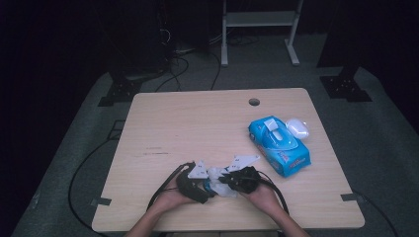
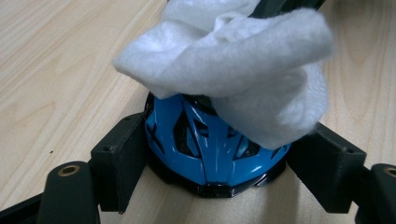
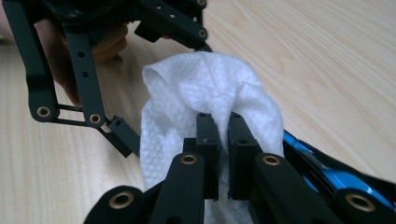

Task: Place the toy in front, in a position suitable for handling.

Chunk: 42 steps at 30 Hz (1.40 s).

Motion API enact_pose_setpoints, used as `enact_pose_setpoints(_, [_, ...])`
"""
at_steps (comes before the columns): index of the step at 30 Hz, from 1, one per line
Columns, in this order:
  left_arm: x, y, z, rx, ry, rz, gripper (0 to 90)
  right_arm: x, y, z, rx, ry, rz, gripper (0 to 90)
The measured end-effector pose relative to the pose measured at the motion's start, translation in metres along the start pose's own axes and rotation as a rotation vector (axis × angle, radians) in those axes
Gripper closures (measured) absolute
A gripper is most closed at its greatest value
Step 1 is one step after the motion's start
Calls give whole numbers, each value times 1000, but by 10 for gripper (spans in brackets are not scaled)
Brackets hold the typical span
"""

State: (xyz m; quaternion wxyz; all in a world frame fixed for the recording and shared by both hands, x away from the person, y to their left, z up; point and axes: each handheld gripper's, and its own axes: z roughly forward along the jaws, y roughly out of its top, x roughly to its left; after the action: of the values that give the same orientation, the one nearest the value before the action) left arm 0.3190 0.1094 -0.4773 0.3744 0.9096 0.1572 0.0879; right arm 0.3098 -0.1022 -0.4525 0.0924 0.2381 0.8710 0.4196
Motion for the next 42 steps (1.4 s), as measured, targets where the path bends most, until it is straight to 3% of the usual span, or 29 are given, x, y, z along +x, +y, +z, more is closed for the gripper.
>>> enact_pose_setpoints(4, [-2,1,0,-4,12,14,241,7,3,6,13,7,-25,852])
enact_pose_setpoints(7, [-4,2,0,-2,22,20,241,21,11,28,32,86,-38,851])
enact_pose_setpoints(9, [-3,1,0,-8,20,13,241,21,12,31,40,106,-42,851])
enact_pose_setpoints(11, [-3,1,-1,-6,17,17,241,15,13,26,49,106,-36,851])
enact_pose_setpoints(15, [-2,1,0,-14,12,11,240,-3,7,8,26,53,9,854])
enact_pose_setpoints(17, [-2,2,1,-10,14,15,241,0,7,7,33,33,-8,853])
enact_pose_setpoints(20, [-3,2,1,-7,16,15,241,7,8,12,41,42,-30,852])
enact_pose_setpoints(21, [-3,2,0,-6,18,14,241,9,10,16,53,70,-38,834])
enact_pose_setpoints(25, [-3,1,0,-11,13,9,241,11,14,9,72,45,-86,708])
enact_pose_setpoints(29, [-2,1,1,-15,8,17,242,7,17,-2,24,22,-93,570])
enact_pose_setpoints(32, [-2,1,1,-15,9,16,242,6,20,6,28,39,-101,490])
enact_pose_setpoints(34, [-2,1,0,-9,10,25,242,10,23,17,45,37,-134,463])
enact_pose_setpoints(36, [-3,1,1,-18,8,10,242,15,27,27,68,20,-159,491])
enact_pose_setpoints(37, [-2,1,1,-16,8,10,242,16,29,33,91,5,-165,541])
enact_pose_setpoints(39, [-2,0,0,-16,8,13,242,16,28,35,84,-26,-185,691])
enact_pose_setpoints(42, [-1,0,1,-19,8,14,242,13,26,31,79,-8,-174,802])
